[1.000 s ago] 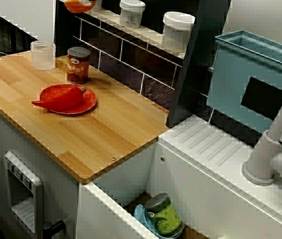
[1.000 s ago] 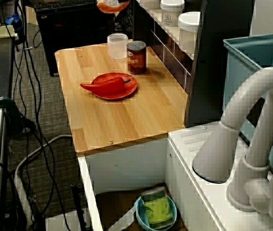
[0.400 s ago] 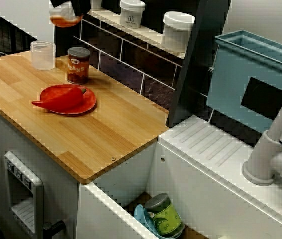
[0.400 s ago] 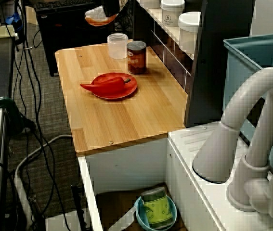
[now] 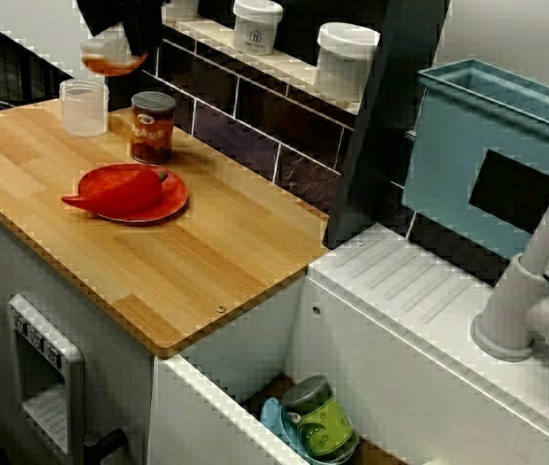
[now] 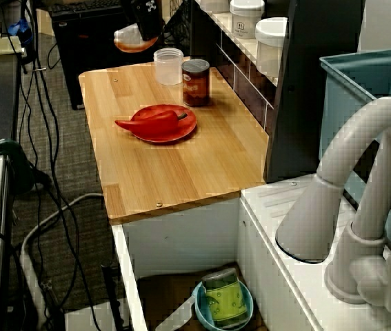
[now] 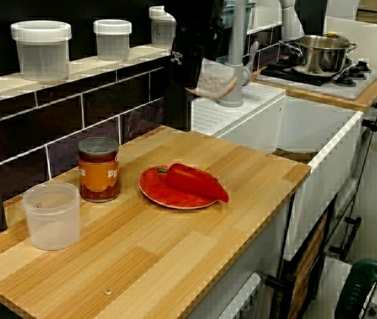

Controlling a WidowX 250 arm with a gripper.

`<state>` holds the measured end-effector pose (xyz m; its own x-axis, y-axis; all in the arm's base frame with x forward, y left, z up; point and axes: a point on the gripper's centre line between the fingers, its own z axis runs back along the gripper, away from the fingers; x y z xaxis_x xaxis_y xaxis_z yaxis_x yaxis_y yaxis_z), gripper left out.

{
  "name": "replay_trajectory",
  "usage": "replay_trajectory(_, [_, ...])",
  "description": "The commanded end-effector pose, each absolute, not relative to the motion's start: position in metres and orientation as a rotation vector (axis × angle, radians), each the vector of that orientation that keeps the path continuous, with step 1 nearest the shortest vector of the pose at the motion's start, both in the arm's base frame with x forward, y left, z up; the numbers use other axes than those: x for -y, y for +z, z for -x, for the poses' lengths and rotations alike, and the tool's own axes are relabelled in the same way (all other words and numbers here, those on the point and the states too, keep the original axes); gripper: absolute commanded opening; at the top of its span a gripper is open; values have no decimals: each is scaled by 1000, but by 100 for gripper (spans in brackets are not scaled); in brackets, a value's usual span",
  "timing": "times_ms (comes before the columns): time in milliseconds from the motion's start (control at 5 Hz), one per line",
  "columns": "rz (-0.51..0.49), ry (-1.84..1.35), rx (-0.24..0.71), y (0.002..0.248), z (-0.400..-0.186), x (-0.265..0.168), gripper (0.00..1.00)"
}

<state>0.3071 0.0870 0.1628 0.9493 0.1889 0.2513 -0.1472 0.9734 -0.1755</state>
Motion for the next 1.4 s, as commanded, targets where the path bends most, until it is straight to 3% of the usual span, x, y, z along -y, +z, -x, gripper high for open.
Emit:
replay_trajectory(0, [51, 148, 387, 152, -297, -92, 0])
replay_trajectory(400, [-32, 132, 450, 134, -290, -87, 0])
replay_trajectory(1200, [-87, 137, 430, 109, -298, -95, 0])
